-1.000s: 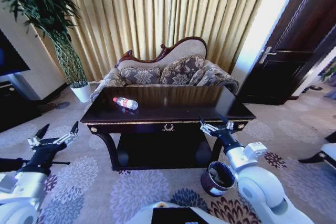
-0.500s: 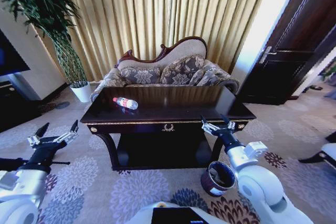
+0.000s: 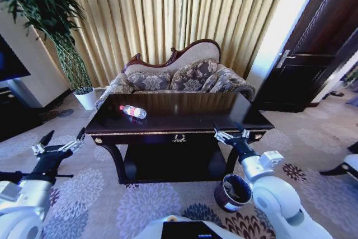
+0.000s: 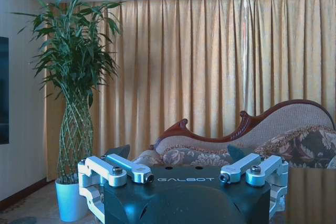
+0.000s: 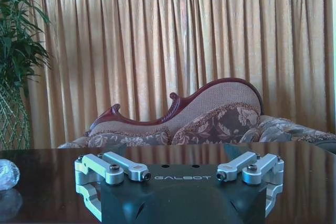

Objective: Move to the front of the table and place the trash on the table into the trash bin.

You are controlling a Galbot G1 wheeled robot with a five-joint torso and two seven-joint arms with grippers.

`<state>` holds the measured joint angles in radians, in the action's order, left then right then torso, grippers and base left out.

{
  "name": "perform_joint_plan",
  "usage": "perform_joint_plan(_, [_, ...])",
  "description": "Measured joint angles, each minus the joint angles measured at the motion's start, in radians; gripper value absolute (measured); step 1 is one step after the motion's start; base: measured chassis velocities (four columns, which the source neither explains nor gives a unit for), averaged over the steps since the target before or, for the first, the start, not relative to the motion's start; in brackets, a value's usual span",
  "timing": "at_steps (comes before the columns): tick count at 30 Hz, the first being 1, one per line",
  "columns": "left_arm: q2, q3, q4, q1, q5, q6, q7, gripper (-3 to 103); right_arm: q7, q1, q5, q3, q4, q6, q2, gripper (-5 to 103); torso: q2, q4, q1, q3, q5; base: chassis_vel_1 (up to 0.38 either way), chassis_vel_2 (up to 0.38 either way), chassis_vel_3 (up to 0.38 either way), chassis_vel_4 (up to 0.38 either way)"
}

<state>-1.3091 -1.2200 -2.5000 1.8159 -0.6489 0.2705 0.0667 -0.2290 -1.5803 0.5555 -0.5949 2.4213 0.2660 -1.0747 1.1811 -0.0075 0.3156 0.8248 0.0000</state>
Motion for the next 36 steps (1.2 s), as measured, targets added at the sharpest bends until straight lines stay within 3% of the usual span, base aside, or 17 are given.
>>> perform_joint_plan(36, [-0.002, 0.013, 0.0, 0.001, 0.005, 0.001, 0.003, 100, 0.002, 0.005, -0.003, 0.013, -0.001, -0.001, 0.0, 100, 0.0, 0.0, 0.0, 0.0, 0.0, -0.069, 0.067, 0.066, -0.065])
